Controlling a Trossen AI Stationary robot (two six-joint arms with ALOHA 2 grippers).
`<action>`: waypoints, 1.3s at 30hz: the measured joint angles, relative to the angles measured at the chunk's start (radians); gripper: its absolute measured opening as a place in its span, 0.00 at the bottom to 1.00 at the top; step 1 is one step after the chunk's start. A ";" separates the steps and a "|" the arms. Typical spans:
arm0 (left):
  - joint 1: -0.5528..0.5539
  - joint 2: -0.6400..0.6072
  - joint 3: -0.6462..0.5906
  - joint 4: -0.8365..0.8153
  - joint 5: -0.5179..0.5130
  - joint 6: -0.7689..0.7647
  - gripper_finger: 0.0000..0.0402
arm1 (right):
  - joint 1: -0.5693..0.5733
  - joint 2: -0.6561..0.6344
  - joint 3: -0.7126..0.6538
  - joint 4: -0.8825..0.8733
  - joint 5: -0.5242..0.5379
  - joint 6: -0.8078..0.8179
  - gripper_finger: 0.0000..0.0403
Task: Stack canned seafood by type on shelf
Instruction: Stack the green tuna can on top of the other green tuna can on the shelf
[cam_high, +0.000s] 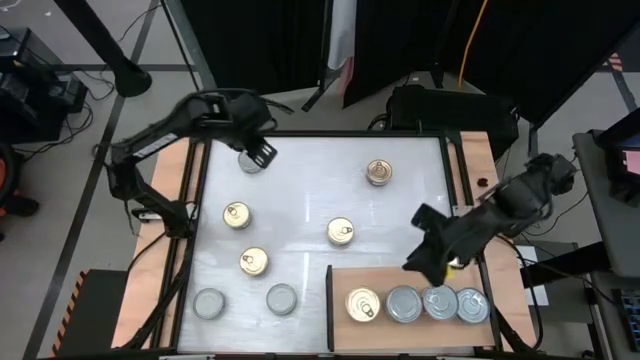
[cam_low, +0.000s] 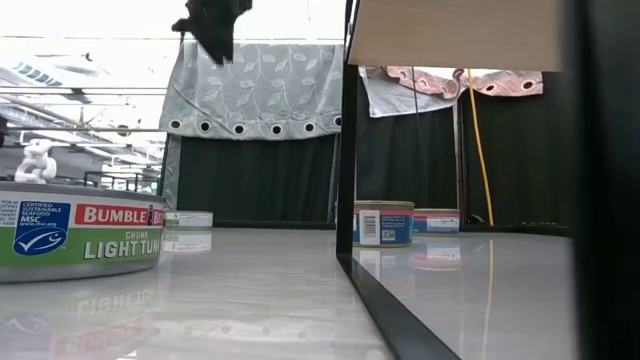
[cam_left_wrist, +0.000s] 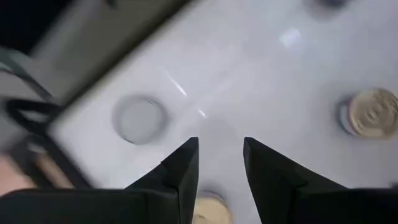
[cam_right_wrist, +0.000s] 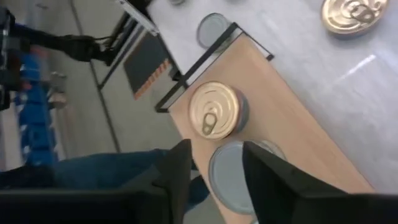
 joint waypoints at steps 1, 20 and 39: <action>0.022 0.000 -0.039 0.012 0.048 0.000 0.32 | -0.001 0.014 0.000 0.000 0.016 0.014 0.30; 0.145 -0.025 -0.638 0.231 -0.006 -0.132 0.32 | -0.159 0.046 0.000 -0.030 0.266 0.119 0.10; 0.277 0.116 -0.724 0.469 -0.044 -0.164 0.17 | -0.274 0.025 0.000 -0.094 0.163 -0.121 0.10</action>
